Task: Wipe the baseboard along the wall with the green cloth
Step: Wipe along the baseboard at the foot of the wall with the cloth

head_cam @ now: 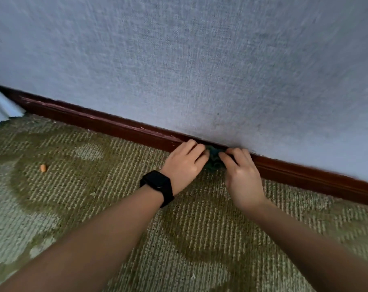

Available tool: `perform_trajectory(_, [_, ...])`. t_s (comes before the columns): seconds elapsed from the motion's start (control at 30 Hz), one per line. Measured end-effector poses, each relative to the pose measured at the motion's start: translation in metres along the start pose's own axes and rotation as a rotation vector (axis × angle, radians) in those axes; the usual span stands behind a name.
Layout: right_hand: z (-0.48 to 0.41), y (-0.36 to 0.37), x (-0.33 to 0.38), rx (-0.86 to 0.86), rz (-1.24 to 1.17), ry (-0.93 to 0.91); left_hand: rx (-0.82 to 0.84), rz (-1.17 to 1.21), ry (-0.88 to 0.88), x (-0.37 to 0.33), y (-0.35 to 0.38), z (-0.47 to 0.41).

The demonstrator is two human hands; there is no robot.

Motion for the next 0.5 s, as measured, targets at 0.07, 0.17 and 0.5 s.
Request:
perform_trajectory(0.07, [-0.005, 0.005, 0.012, -0.023, -0.012, -0.001, -0.023, -0.016, -0.027, 0.014, -0.006, 0.007])
perform_trajectory(0.17, [-0.015, 0.013, 0.031, -0.04, -0.045, -0.014, -0.025, -0.041, -0.065, 0.034, -0.011, 0.018])
perform_trajectory(0.5, [-0.003, 0.001, 0.017, -0.005, 0.043, -0.022, -0.006, 0.007, -0.051, 0.015, -0.01, 0.005])
Point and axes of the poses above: each hand's wrist, its own z-axis away from the middle knuckle, its own y-axis out of the palm, x = y × z, the point moved 9 cm from there along -z, towards the middle knuckle, and after that the axes turned 10 degrees about -x, right-handed, at the moved point
